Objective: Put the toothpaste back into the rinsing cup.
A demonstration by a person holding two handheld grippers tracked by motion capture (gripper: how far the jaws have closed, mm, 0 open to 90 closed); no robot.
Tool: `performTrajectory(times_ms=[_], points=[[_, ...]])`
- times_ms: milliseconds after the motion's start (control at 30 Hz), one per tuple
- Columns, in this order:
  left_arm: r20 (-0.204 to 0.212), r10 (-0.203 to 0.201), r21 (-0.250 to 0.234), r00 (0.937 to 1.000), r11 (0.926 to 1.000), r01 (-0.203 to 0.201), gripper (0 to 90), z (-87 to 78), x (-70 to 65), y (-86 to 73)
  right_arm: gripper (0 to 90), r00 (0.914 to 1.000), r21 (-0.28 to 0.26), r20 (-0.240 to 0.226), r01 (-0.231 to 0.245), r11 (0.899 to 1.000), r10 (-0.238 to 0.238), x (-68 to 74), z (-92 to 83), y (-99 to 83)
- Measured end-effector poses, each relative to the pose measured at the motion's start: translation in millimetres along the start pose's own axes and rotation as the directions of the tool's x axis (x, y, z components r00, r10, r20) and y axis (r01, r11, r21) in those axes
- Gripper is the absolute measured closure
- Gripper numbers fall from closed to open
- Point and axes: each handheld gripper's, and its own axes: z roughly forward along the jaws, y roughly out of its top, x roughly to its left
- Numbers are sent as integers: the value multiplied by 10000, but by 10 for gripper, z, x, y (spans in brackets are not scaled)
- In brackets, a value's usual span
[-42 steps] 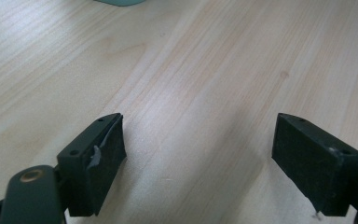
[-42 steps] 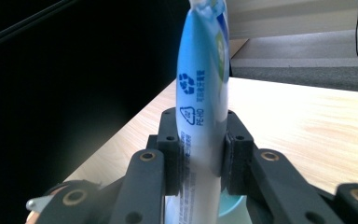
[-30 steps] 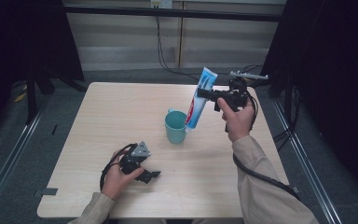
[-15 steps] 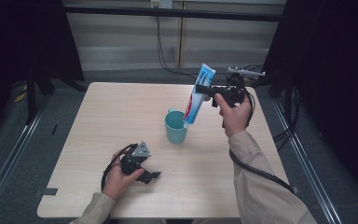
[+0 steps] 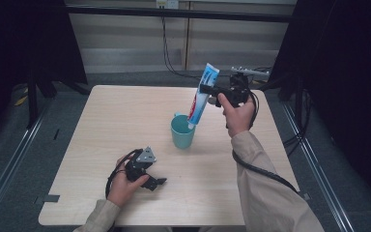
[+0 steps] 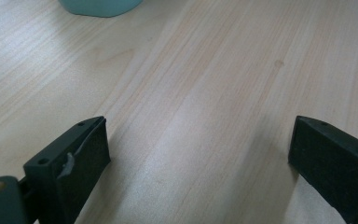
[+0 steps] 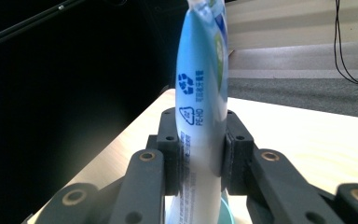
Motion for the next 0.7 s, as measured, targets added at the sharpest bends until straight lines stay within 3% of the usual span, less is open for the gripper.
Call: performTrajectory(times_ms=[400,700], points=[[25,2,8,10000,10000,-2,46,0,1,0,735,9999,-111,149,-8,9999,10,-40,115,13],[14,6,1,10000,10000,-6,46,1,0,0,734,9999,84,163,14,10000,-15,-28,218,-91]])
